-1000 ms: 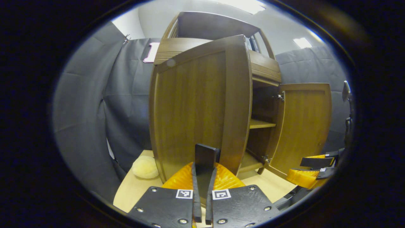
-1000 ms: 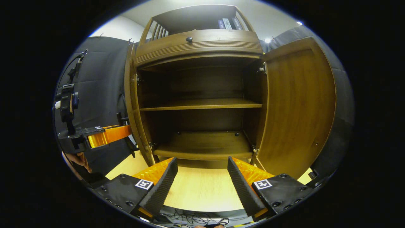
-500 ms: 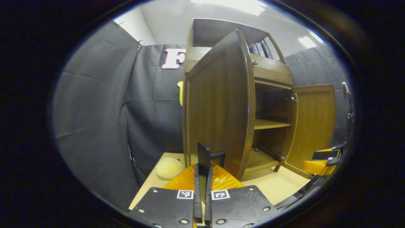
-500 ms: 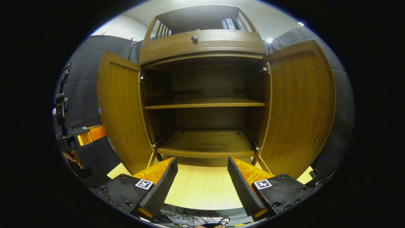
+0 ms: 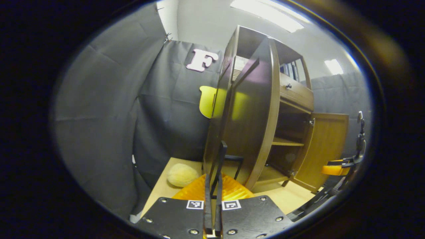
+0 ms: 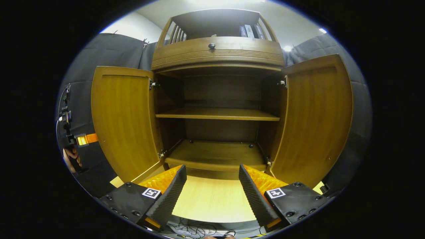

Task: Open the right door of the double-door shoe cabinet with the right hand, and open the left door with the left hand.

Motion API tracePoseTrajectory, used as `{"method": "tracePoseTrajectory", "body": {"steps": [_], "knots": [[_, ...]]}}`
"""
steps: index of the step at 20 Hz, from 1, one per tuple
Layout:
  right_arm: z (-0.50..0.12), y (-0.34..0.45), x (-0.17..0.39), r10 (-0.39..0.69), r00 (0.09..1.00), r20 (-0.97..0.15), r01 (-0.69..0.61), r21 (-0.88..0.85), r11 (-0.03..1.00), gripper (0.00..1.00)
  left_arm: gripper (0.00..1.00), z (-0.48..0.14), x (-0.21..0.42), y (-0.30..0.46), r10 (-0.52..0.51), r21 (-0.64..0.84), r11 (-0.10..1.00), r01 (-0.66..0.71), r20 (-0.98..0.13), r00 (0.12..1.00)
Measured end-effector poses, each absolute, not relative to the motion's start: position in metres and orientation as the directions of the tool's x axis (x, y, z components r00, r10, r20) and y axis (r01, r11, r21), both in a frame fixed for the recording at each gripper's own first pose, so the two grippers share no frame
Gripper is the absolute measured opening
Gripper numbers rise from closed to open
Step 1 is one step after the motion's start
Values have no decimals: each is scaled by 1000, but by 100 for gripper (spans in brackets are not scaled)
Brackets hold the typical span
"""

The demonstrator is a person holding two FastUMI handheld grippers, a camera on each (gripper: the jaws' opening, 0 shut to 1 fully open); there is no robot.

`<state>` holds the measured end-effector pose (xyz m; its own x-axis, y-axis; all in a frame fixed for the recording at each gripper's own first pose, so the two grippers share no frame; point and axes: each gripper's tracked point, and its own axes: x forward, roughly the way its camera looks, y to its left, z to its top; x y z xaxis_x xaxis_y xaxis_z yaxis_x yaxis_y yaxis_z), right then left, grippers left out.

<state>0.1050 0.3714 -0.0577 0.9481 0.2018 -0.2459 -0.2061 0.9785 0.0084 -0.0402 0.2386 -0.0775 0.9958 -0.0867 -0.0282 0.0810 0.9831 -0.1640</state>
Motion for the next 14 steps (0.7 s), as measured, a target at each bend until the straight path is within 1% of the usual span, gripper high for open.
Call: {"method": "tracePoseTrajectory", "body": {"steps": [4,8,10,14], "knots": [[-48,360,107,166,957,-236,-172,-3,985,97,5,-74,-41,226,-71,-81,994,67,-45,996],[-48,345,121,151,959,-239,-151,19,988,97,5,-64,-45,227,-44,-61,997,41,-50,998],[-50,339,130,146,957,-250,-140,43,989,100,5,-58,-49,228,-30,-74,997,27,-45,999],[-42,327,150,152,959,-238,-142,60,988,97,5,-43,-82,243,70,-39,997,-72,-52,996]]}}
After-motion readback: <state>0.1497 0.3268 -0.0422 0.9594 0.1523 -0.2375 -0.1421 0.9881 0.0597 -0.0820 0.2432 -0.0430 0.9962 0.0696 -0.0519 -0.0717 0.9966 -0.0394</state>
